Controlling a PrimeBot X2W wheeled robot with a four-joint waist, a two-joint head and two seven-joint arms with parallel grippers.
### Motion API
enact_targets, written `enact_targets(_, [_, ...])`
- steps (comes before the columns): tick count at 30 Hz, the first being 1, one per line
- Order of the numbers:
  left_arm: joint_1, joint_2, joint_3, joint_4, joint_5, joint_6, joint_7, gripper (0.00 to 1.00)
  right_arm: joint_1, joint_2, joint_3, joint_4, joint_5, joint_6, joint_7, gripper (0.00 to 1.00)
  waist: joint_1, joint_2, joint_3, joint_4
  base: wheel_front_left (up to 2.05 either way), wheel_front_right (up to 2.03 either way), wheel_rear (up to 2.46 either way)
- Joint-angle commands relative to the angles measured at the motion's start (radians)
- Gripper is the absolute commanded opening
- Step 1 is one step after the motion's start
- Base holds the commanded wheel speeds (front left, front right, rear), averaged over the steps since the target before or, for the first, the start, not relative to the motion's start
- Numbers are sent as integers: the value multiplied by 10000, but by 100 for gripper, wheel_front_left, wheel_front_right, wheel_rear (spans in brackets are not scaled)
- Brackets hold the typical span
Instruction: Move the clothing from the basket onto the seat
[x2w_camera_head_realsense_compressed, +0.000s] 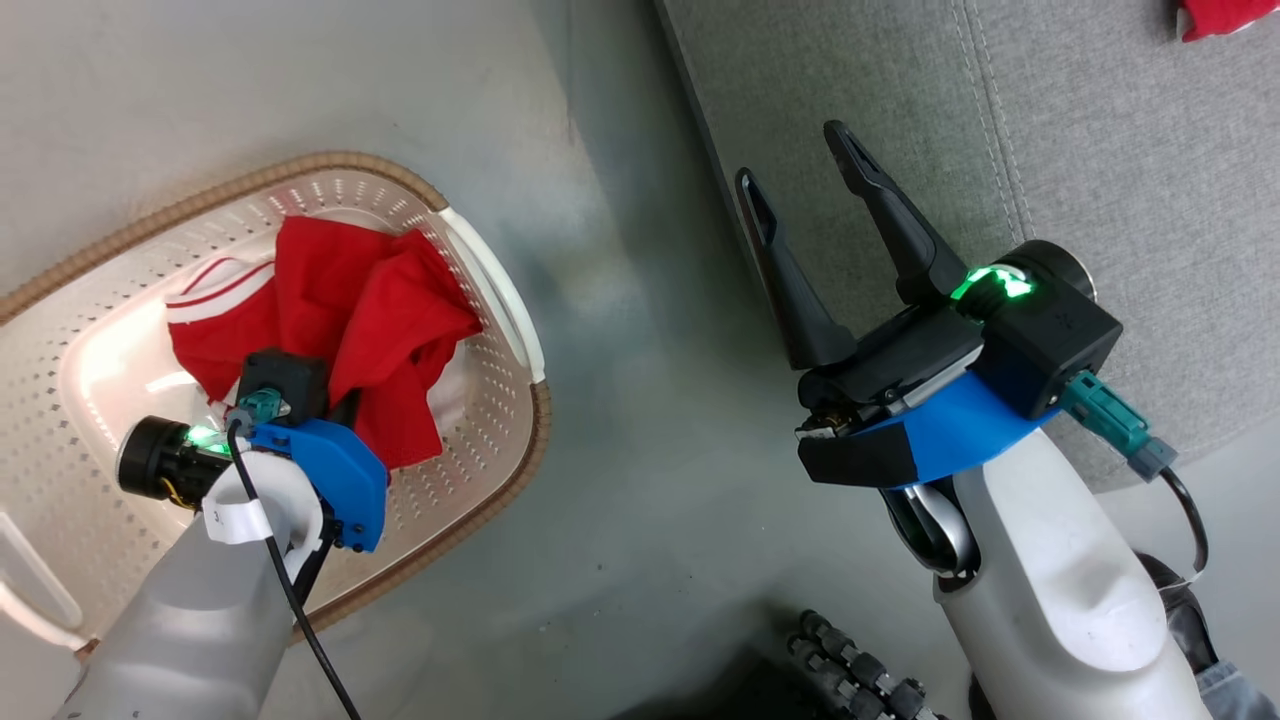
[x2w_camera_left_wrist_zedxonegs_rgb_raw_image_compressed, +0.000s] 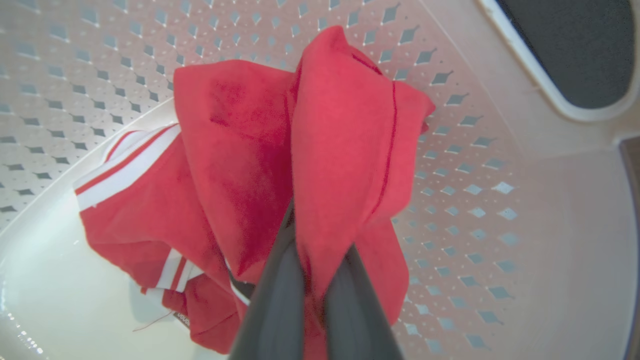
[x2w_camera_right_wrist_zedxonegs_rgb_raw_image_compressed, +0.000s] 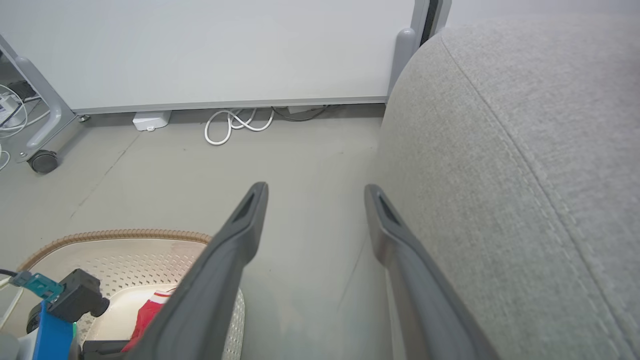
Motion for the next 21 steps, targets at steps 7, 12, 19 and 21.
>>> enact_targets(7, [341,-148,-192,-493,-332,-6,-49,0,-62,9,-8,171,-175,1,-50,100,0,0,-952,525,0,0,0])
enact_targets(12, [766,-419,-206,-1017,-453,-7,-49,0,139,-166,-43,335,-109,1,-20,100,0,0,-2058,1027,0,0,0])
enact_targets(19, [1473,-928,-598,-1658,-83,-7,-48,0,735,-472,-182,580,0,1,201,100,0,0,-3896,1850,0,0,0])
enact_targets(21, [1743,-1133,-791,-1826,29,-7,-49,0,1010,-605,-307,679,17,1,279,100,0,0,-4494,2101,0,0,0])
